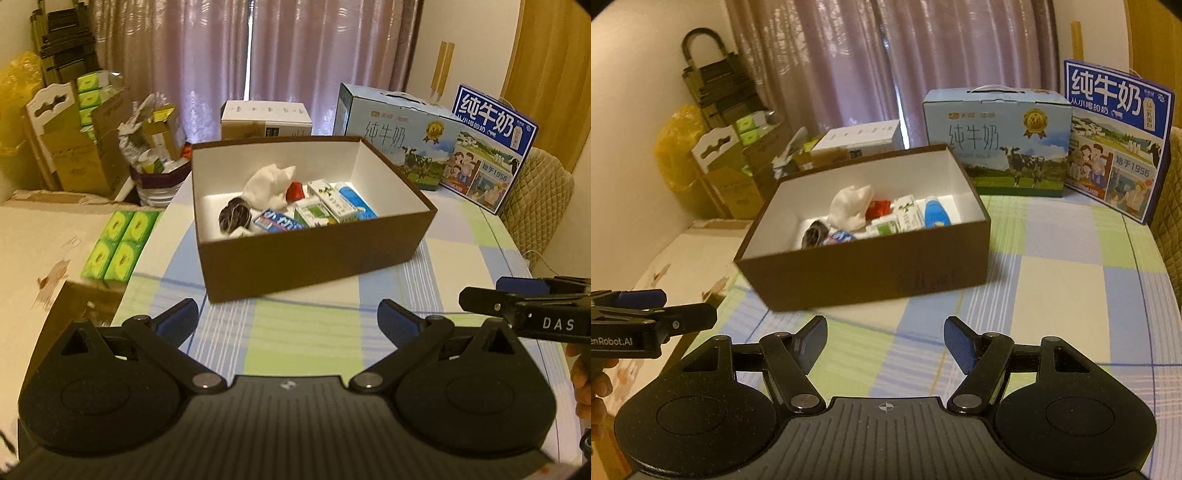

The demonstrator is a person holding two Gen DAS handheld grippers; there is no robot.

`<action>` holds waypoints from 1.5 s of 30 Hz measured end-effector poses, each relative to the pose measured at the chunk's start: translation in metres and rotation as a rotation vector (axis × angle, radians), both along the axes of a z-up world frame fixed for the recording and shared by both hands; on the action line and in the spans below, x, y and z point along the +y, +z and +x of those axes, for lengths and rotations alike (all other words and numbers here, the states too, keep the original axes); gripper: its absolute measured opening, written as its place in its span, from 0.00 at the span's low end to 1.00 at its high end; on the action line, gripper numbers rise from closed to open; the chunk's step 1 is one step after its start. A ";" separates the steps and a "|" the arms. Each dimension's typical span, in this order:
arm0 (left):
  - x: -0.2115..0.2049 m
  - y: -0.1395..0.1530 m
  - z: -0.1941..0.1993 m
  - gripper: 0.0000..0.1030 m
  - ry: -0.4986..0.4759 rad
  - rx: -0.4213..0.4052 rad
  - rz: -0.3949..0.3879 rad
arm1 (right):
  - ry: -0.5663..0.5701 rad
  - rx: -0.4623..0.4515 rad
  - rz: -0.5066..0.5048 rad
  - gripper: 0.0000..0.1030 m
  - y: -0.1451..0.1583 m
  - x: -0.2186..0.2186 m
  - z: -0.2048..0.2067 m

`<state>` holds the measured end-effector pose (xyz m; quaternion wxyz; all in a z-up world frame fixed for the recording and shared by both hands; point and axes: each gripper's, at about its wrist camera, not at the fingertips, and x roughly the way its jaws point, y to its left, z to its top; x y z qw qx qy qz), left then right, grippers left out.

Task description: Organize objects

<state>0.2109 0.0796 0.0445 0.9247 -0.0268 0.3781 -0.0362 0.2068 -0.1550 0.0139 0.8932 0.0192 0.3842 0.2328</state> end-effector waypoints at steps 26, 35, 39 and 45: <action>-0.070 -0.020 -0.139 0.99 0.129 0.074 0.015 | 0.167 0.026 -0.021 0.65 -0.008 -0.066 -0.118; -0.079 -0.023 -0.162 0.99 0.150 0.078 0.014 | 0.184 0.030 -0.021 0.65 -0.011 -0.074 -0.134; -0.082 -0.022 -0.169 0.99 0.159 0.076 0.013 | 0.193 0.027 -0.017 0.65 -0.011 -0.077 -0.141; -0.088 -0.020 -0.174 0.99 0.161 0.066 0.014 | 0.198 0.021 -0.010 0.65 -0.008 -0.082 -0.145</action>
